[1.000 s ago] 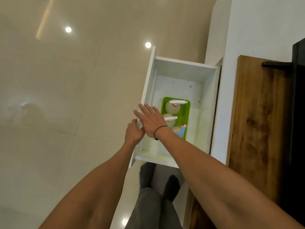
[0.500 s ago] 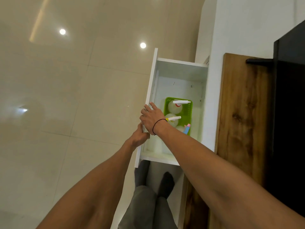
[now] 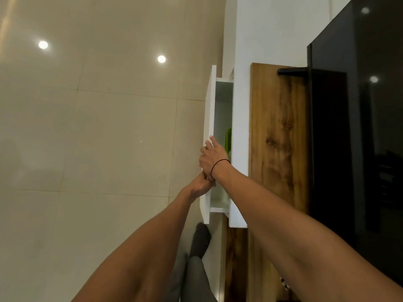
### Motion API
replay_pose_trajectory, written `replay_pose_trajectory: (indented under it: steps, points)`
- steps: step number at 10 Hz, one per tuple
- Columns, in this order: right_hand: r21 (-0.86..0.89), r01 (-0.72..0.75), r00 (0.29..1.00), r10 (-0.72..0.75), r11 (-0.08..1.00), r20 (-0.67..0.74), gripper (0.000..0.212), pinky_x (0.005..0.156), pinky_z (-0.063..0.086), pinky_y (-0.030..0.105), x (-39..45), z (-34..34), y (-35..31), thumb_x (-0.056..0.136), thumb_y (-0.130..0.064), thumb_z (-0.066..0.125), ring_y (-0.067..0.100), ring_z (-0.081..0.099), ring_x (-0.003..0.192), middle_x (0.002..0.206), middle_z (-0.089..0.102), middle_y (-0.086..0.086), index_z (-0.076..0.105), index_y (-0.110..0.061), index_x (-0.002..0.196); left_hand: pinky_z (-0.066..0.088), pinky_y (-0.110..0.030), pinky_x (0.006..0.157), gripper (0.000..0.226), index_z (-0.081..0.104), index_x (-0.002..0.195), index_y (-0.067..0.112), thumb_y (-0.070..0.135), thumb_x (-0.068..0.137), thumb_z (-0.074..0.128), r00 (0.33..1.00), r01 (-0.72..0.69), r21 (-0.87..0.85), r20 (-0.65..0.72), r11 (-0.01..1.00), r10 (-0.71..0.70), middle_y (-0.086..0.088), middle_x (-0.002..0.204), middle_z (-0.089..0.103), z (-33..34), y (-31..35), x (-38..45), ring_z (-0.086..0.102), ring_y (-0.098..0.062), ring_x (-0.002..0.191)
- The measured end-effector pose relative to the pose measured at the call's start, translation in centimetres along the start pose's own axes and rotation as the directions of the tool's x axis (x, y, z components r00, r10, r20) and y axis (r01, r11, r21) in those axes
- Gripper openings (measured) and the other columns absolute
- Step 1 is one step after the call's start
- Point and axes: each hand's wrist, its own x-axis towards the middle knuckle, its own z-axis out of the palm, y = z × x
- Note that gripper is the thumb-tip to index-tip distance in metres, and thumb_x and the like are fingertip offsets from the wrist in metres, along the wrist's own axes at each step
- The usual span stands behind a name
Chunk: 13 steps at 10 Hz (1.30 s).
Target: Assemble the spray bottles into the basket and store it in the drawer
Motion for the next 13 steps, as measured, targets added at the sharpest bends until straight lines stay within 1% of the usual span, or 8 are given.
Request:
replay_pose_trajectory:
  steps: [1, 3, 4, 5, 6, 7, 10, 13]
  points:
    - [-0.009, -0.038, 0.998, 0.038, 0.999, 0.046, 0.051, 0.129, 0.001, 0.059, -1.2, 1.7, 1.4, 0.104, -0.048, 0.045, 0.038, 0.020, 0.158, 0.163, 0.039, 0.013, 0.053, -0.023, 0.148, 0.055, -0.029, 0.090, 0.042, 0.050, 0.145, -0.004, -0.003, 0.106, 0.035, 0.999, 0.013, -0.024, 0.044, 1.000, -0.012, -0.026, 0.131, 0.061, 2.1, 1.4, 0.0, 0.060, -0.035, 0.119]
    - [-0.033, -0.047, 0.996, 0.049, 0.998, 0.075, 0.053, 0.128, 0.001, 0.058, -3.2, 4.4, 3.8, 0.099, -0.047, 0.049, 0.035, 0.016, 0.158, 0.163, 0.038, 0.009, 0.054, -0.025, 0.147, 0.040, -0.032, 0.101, 0.054, 0.034, 0.157, 0.005, -0.003, 0.104, 0.036, 0.992, 0.035, -0.066, 0.122, 0.997, -0.027, -0.016, 0.156, 0.047, 5.0, 3.5, -0.2, 0.047, -0.020, 0.125]
    - [-0.037, -0.043, 0.997, 0.045, 0.998, 0.066, 0.054, 0.128, 0.000, 0.058, -3.2, 4.7, 3.6, 0.100, -0.048, 0.048, 0.034, 0.013, 0.159, 0.165, 0.035, 0.009, 0.053, -0.025, 0.149, 0.042, -0.038, 0.111, 0.059, 0.027, 0.161, 0.005, -0.006, 0.103, 0.035, 0.996, 0.035, -0.076, 0.089, 0.997, -0.028, -0.018, 0.157, 0.045, 5.4, 3.4, -0.2, 0.047, -0.032, 0.140]
    - [-0.040, -0.045, 0.995, 0.048, 0.998, 0.082, 0.055, 0.128, -0.001, 0.059, -3.1, 4.5, 3.4, 0.101, -0.047, 0.046, 0.035, 0.011, 0.160, 0.167, 0.030, 0.011, 0.050, -0.024, 0.151, 0.048, -0.013, 0.086, 0.055, 0.033, 0.157, -0.001, -0.010, 0.102, 0.031, 0.992, 0.041, -0.055, 0.119, 0.998, -0.034, -0.019, 0.141, 0.052, 5.2, 3.3, -0.2, 0.049, -0.026, 0.121]
    - [-0.052, -0.058, 0.993, 0.063, 0.997, 0.097, 0.054, 0.128, -0.001, 0.059, -3.2, 4.4, 3.6, 0.105, -0.046, 0.041, 0.035, 0.011, 0.160, 0.168, 0.029, 0.011, 0.047, -0.023, 0.153, 0.047, -0.022, 0.088, 0.053, 0.035, 0.155, -0.004, -0.012, 0.103, 0.030, 0.987, 0.040, -0.058, 0.157, 0.998, -0.030, -0.012, 0.131, 0.049, 5.3, 3.7, -0.4, 0.044, -0.022, 0.118]
    - [-0.061, -0.062, 0.991, 0.069, 0.996, 0.118, 0.058, 0.128, 0.000, 0.059, -3.5, 4.5, 3.7, 0.102, -0.048, 0.045, 0.035, 0.010, 0.161, 0.169, 0.027, 0.012, 0.045, -0.022, 0.154, 0.039, -0.040, 0.118, 0.062, 0.027, 0.161, 0.002, -0.011, 0.101, 0.033, 0.985, 0.056, -0.057, 0.169, 0.997, -0.046, -0.018, 0.155, 0.045, 5.6, 3.6, -0.7, 0.046, -0.030, 0.138]
    - [-0.074, -0.072, 0.989, 0.081, 0.995, 0.124, 0.057, 0.129, 0.000, 0.058, -4.6, 4.0, 3.3, 0.105, -0.044, 0.040, 0.035, 0.010, 0.160, 0.170, 0.024, 0.013, 0.040, -0.021, 0.157, 0.035, -0.049, 0.122, 0.067, 0.020, 0.166, 0.018, 0.004, 0.105, 0.043, 0.964, 0.162, -0.055, 0.221, 0.985, -0.146, -0.006, 0.172, 0.027, 4.3, 2.6, -1.7, 0.033, -0.033, 0.155]
    - [0.155, -0.168, 0.981, 0.149, 0.973, 0.126, 0.059, 0.125, 0.011, 0.063, -10.8, 1.5, 3.3, 0.094, -0.036, 0.061, 0.037, 0.029, 0.153, 0.157, 0.044, 0.013, 0.048, -0.019, 0.149, 0.052, -0.044, 0.109, 0.042, 0.057, 0.142, 0.010, 0.011, 0.101, 0.047, 0.991, 0.024, 0.225, -0.135, 0.974, 0.006, -0.018, 0.134, 0.068, 0.4, 5.5, -6.1, 0.066, -0.032, 0.121]
